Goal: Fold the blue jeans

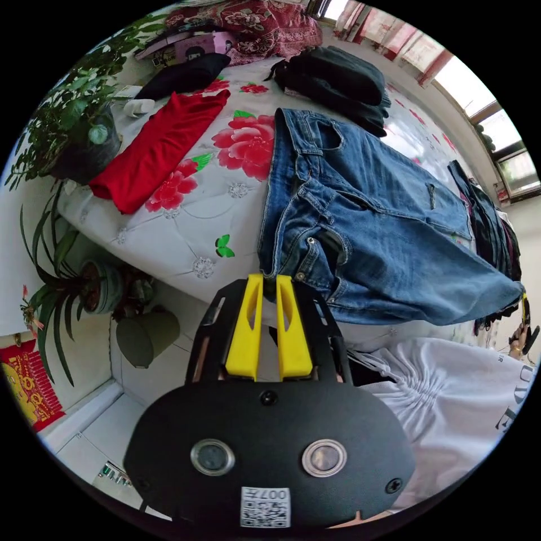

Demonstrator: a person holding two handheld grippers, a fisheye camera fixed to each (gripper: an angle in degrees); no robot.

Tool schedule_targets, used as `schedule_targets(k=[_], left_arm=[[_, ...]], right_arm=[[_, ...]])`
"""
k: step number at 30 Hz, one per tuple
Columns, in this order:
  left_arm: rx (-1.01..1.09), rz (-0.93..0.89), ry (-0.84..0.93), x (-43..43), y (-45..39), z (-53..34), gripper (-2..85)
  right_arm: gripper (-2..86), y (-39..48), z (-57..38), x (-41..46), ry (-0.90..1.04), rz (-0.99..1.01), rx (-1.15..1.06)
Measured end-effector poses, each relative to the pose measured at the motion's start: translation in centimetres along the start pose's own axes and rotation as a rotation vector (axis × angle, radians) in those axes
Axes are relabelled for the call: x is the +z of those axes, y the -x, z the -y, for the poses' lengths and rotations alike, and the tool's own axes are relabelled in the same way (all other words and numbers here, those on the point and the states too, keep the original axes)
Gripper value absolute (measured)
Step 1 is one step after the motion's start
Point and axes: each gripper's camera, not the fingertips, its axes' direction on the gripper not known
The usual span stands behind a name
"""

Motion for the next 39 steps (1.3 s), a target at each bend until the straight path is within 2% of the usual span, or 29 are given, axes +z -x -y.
schedule_targets(k=[4, 6, 9, 11, 14, 20, 24, 27, 29, 31, 33, 36, 37, 39], left_arm=[[-0.045, -0.035, 0.053, 2.6, 0.6, 0.8, 4.5], [-0.107, -0.061, 0.060, 3.9, 1.4, 0.7, 4.7], [-0.139, -0.093, 0.030, 3.8, 2.3, 0.1, 5.0], [-0.143, -0.098, 0.014, 3.6, 2.7, -0.5, 5.1], [-0.154, -0.112, -0.015, 3.3, 3.4, -1.4, 5.1], [-0.191, -0.177, -0.040, 2.9, 5.7, -2.6, 4.9], [-0.202, -0.246, -0.031, 2.5, 8.0, -3.1, 4.5], [-0.170, -0.299, -0.027, 1.5, 9.4, -3.1, 3.9], [-0.151, -0.360, -0.050, 0.3, 10.5, -3.3, 3.4], [-0.131, -0.450, -0.105, -1.9, 11.9, -3.8, 2.9], [-0.087, -0.569, -0.200, -5.7, 13.9, -5.1, 2.5], [-0.024, -0.633, -0.250, -8.1, 15.9, -7.1, 2.4], [-0.021, -0.647, -0.241, -7.9, 16.3, -7.5, 2.3], [-0.094, -0.673, -0.149, -5.5, 18.1, -8.4, 2.1]], right_arm=[[2.3, 0.7, 4.1, 6.3, 0.157, -0.235, -0.063], [3.9, -2.9, 4.4, 14.5, 0.276, -0.329, 0.013], [6.2, -6.5, 1.3, 20.5, 0.478, -0.277, 0.086], [7.3, -7.8, -1.3, 19.0, 0.396, -0.181, 0.169], [8.5, -10.6, -6.9, 15.4, 0.314, -0.161, 0.344], [8.4, -14.4, -17.0, 10.3, 0.349, -0.149, 0.599], [7.4, -15.1, -18.7, 11.0, 0.337, 0.036, 0.642], [3.7, -15.6, -18.6, 11.2, 0.321, -0.010, 0.661], [1.5, -16.2, -18.3, 11.7, 0.348, 0.120, 0.672], [0.6, -16.1, -17.5, 9.5, 0.241, 0.235, 0.667], [0.1, -15.5, -15.9, 3.5, 0.024, 0.386, 0.609], [-0.1, -15.1, -15.3, -3.9, -0.142, 0.431, 0.491], [-0.2, -15.2, -15.5, -4.7, -0.138, 0.421, 0.479], [-0.2, -16.6, -17.1, -4.0, 0.088, 0.323, 0.563]])
